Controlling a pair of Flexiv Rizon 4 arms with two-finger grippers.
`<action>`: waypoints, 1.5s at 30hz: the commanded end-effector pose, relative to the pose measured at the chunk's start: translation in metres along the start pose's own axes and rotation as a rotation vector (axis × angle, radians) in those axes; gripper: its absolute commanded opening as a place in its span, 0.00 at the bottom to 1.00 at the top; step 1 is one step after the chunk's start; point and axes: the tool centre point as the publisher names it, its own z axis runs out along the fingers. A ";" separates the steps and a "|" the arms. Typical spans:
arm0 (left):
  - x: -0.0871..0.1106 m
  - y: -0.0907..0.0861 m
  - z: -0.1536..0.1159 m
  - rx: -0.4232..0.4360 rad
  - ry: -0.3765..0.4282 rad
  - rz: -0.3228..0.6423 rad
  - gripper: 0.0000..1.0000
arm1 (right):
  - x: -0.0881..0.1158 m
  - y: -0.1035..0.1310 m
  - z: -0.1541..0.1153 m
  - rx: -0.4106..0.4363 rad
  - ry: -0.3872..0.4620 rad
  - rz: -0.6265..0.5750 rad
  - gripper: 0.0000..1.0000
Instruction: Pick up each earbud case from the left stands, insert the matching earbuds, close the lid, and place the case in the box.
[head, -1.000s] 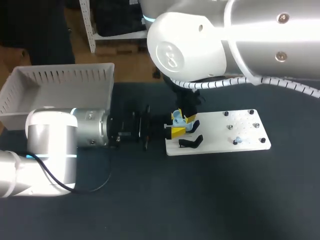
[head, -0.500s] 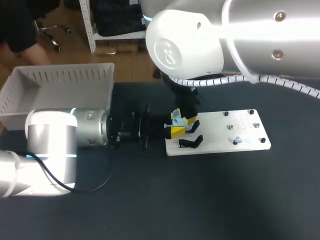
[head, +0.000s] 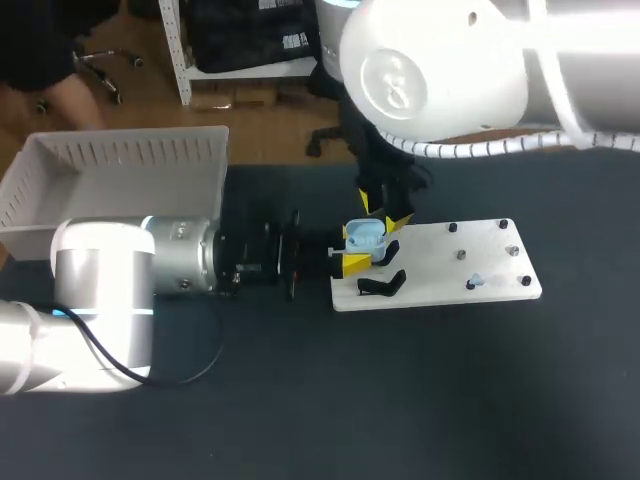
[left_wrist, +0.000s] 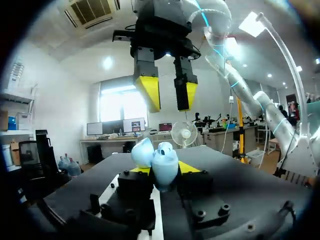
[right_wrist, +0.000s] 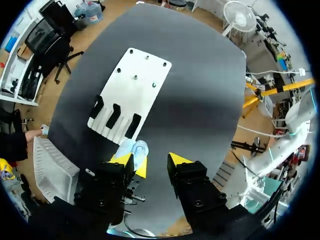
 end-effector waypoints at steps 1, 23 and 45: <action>0.001 -0.002 0.000 -0.008 -0.002 0.004 0.00 | -0.016 -0.046 0.007 -0.233 0.004 -0.108 0.49; 0.001 -0.002 0.000 -0.008 -0.002 0.004 0.00 | -0.078 -0.061 0.072 -0.280 -0.049 -0.537 0.67; 0.001 -0.002 0.000 -0.008 -0.002 0.004 0.00 | -0.122 -0.059 0.145 -0.226 -0.095 -0.802 0.47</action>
